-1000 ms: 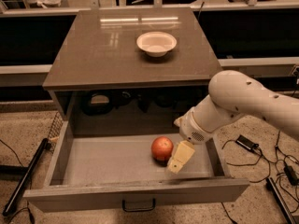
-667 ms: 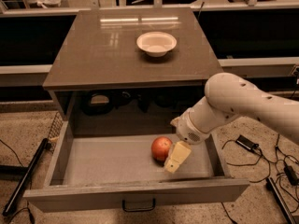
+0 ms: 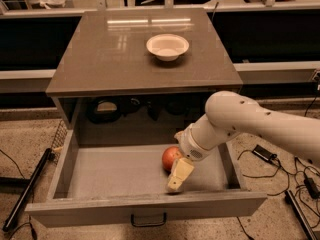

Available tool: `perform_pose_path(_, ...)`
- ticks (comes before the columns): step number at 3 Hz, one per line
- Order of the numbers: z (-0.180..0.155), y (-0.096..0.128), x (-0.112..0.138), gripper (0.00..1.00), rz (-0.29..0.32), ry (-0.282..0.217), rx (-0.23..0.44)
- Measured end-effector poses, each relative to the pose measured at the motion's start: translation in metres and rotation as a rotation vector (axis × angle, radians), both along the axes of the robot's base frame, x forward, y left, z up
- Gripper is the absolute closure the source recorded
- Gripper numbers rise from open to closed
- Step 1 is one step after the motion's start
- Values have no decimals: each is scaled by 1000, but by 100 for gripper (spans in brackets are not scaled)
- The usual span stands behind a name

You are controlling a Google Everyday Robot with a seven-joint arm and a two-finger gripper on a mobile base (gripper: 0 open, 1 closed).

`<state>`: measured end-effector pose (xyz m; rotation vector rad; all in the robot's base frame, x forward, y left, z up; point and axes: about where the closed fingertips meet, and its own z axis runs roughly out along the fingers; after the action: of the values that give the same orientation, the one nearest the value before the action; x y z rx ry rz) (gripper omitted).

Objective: Pick apple from top drawer and place on counter

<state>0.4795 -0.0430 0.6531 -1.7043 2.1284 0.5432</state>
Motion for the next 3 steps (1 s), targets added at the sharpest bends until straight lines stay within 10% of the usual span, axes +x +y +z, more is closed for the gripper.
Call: perform_pose_path(3,-17,-8,21,6,49,-5,14)
